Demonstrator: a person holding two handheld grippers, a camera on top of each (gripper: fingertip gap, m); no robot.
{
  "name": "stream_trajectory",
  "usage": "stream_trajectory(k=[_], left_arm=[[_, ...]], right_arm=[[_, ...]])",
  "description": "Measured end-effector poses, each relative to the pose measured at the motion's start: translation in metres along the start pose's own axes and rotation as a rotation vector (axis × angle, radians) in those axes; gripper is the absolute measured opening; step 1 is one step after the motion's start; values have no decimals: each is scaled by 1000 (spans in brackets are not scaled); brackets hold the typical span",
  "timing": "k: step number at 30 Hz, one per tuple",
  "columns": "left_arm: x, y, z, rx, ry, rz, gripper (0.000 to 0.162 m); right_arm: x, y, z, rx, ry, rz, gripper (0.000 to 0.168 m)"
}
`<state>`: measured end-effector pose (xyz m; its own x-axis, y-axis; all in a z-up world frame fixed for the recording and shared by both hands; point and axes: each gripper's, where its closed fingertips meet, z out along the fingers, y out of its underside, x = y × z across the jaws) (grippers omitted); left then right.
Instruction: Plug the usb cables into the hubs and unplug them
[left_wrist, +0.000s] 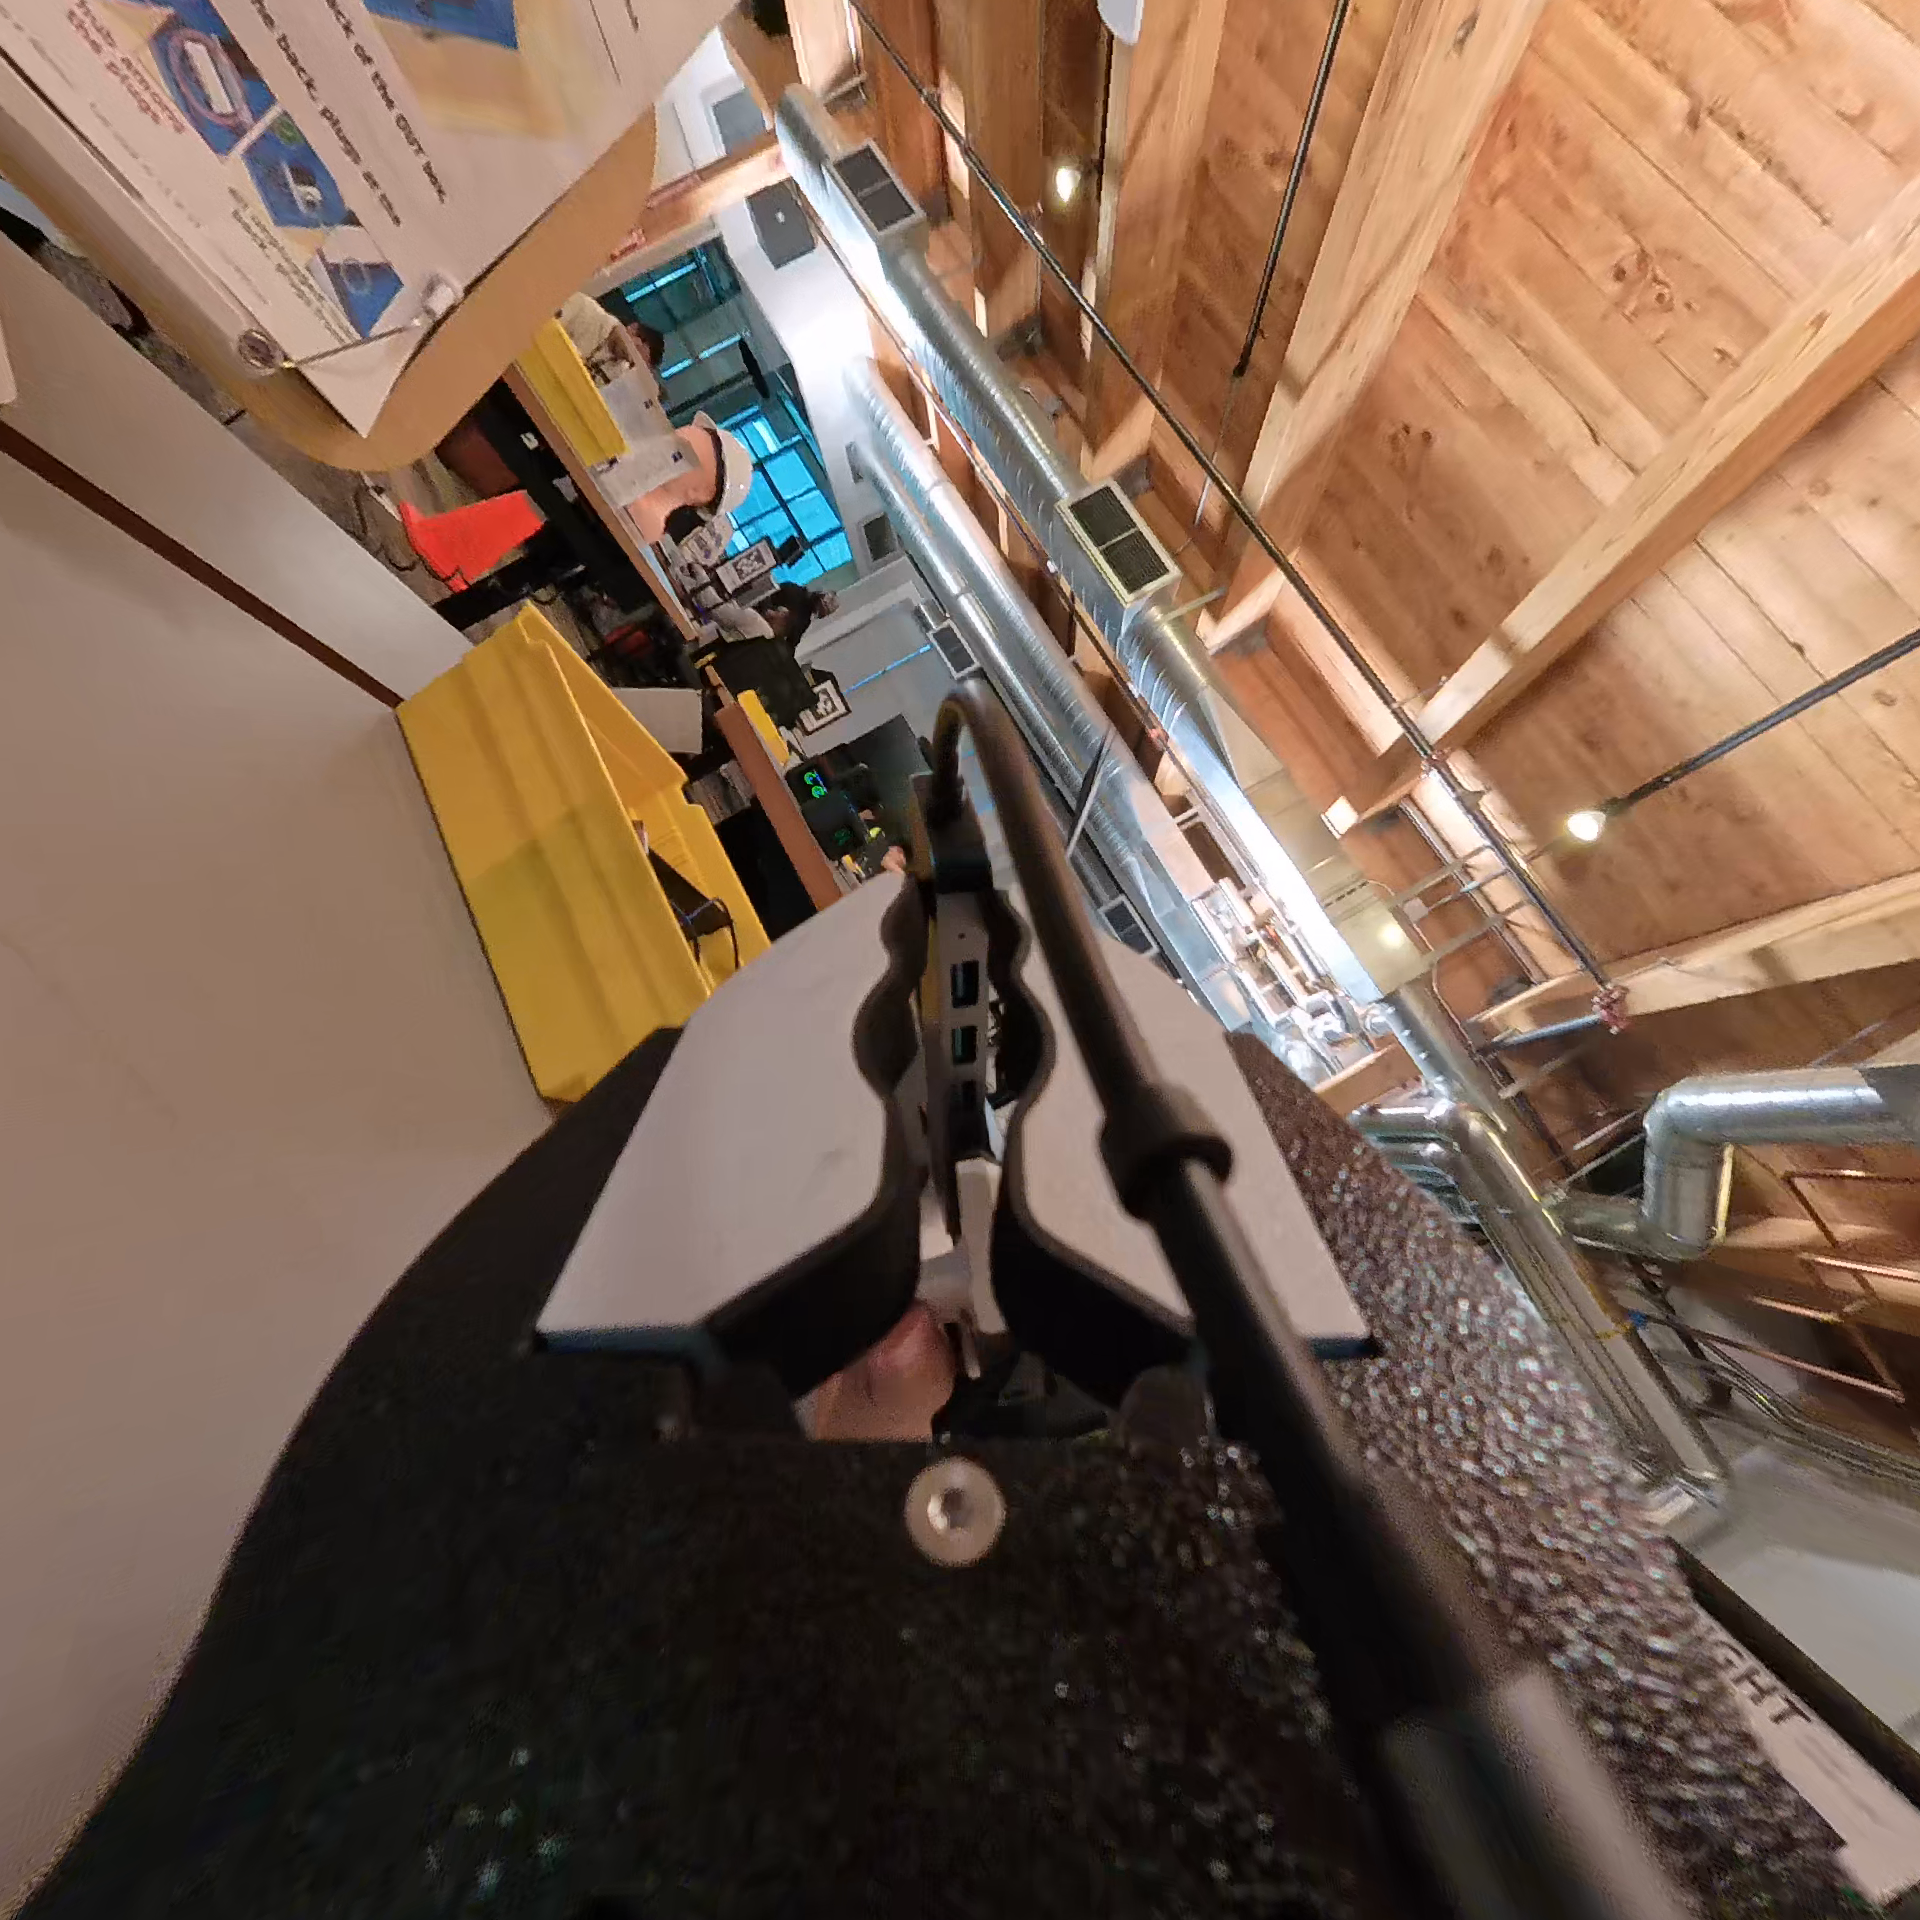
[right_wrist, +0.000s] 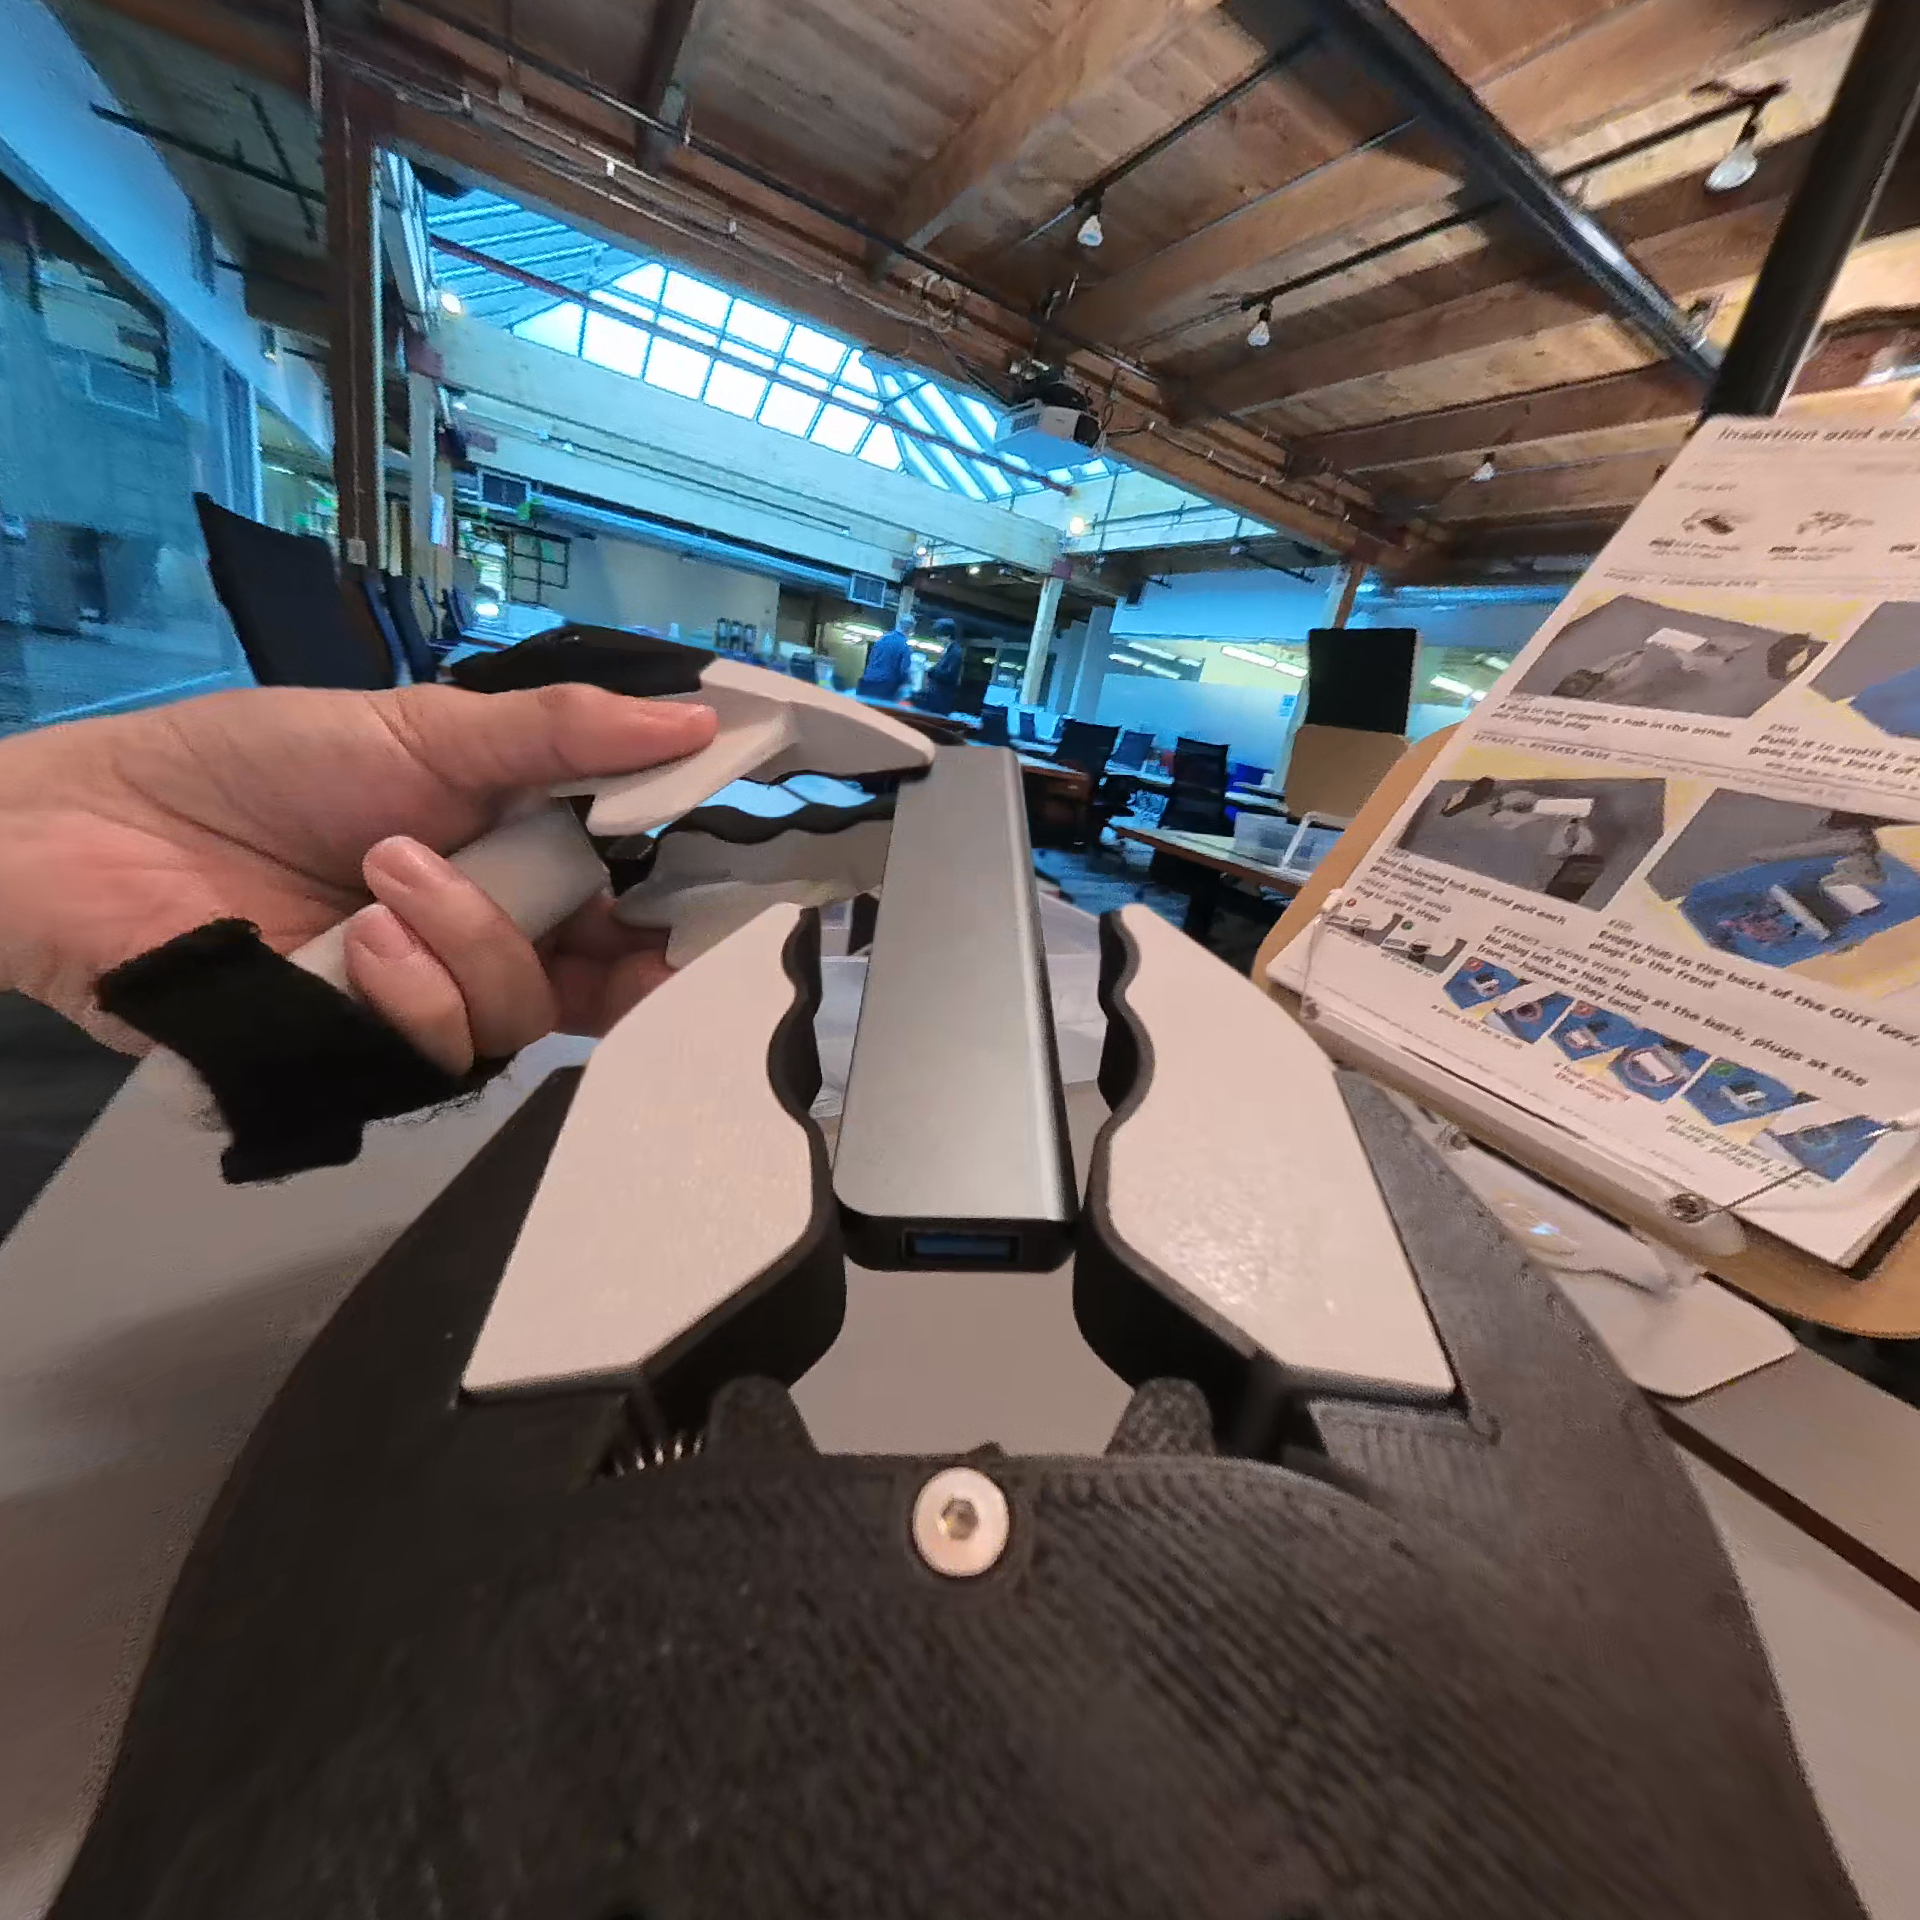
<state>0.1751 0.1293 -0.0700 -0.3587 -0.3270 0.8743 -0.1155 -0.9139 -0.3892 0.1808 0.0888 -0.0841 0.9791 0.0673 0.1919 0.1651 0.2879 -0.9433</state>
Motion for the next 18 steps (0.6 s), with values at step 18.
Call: stream_trajectory(k=[18], left_arm=[[-3,-17,-6,148,-55,-41,10]], right_arm=[[-9,16,10,-13,36,-42,46]])
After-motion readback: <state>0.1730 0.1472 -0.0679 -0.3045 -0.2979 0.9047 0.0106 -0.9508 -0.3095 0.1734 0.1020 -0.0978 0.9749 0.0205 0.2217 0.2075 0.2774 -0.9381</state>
